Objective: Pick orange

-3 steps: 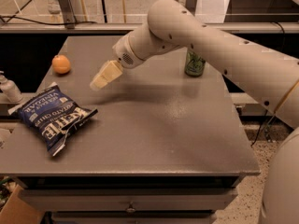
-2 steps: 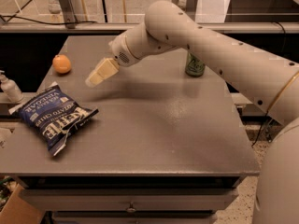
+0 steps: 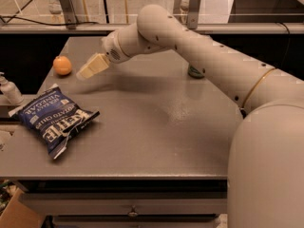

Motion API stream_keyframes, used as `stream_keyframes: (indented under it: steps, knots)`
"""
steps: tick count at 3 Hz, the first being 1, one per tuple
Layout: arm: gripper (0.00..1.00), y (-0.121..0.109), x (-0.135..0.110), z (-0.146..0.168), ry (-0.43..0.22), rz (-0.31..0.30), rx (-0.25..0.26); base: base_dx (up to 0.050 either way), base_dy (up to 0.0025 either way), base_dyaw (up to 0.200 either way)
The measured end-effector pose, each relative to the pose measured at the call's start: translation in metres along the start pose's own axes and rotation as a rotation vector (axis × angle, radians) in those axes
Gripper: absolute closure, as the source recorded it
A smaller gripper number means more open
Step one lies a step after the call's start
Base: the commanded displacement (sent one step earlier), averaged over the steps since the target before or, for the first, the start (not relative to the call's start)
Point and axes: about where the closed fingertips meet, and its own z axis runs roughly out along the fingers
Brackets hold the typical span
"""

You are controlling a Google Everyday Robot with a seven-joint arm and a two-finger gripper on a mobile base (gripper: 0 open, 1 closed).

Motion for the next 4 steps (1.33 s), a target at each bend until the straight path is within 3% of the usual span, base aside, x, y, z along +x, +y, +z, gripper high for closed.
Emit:
stream_keyframes:
  steps: [1, 3, 4]
  knots:
    - [0.00, -0.008, -0.008, 0.028, -0.030, -0.001, -0.012, 0.000, 0.00000, 0.000]
    - [0.00, 0.000, -0.020, 0.074, -0.072, 0.012, -0.065, 0.000, 0.00000, 0.000]
    - [0.14, 0.005, -0.030, 0.085, -0.093, 0.011, -0.085, 0.000, 0.00000, 0.000]
